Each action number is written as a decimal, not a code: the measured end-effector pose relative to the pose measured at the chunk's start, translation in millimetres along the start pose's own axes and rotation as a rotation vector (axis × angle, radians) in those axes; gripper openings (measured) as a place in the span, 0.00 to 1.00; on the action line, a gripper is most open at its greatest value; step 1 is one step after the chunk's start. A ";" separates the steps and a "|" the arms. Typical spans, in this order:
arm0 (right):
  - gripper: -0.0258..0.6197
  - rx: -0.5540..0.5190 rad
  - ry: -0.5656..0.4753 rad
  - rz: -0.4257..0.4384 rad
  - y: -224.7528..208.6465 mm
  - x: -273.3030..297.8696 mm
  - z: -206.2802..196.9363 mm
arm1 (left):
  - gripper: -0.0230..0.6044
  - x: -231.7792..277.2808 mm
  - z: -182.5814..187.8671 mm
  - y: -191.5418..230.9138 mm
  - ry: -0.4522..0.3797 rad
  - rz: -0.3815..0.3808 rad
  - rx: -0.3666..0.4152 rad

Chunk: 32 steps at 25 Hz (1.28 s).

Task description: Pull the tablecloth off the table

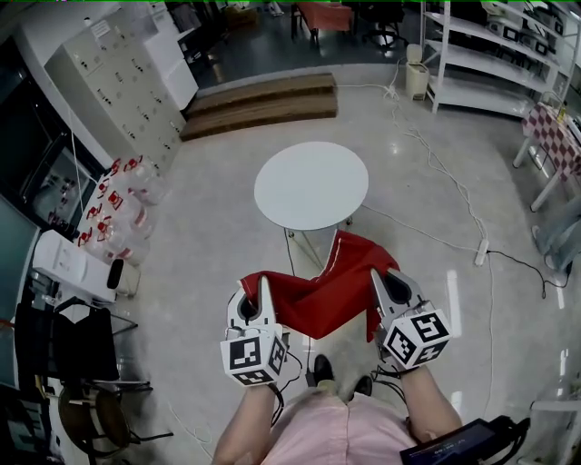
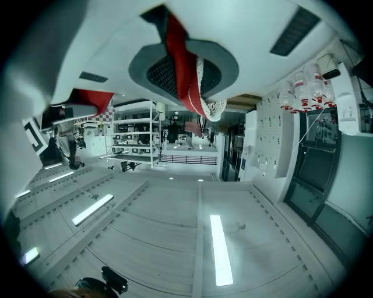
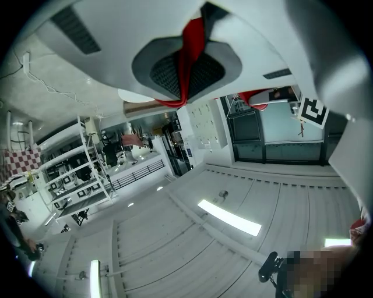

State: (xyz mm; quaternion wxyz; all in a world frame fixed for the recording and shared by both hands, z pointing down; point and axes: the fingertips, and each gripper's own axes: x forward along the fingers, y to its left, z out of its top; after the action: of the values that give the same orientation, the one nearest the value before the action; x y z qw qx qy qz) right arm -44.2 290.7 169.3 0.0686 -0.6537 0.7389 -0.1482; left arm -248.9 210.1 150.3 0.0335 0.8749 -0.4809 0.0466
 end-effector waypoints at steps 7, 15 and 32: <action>0.09 0.001 -0.013 0.016 0.4 -20.0 3.6 | 0.09 -19.1 6.3 -10.5 -0.016 0.022 0.011; 0.09 -0.022 -0.032 0.023 2.1 -35.0 12.5 | 0.09 -29.2 12.6 -21.4 -0.035 0.027 0.018; 0.09 -0.088 -0.037 0.008 -2.3 -31.3 10.0 | 0.09 -22.2 6.4 -22.9 -0.063 0.018 0.018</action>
State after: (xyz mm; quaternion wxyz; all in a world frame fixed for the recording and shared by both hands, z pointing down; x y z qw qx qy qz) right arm -34.8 320.0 157.7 0.0539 -0.6558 0.7459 -0.1032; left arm -241.0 240.3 141.1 0.0103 0.8718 -0.4891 0.0237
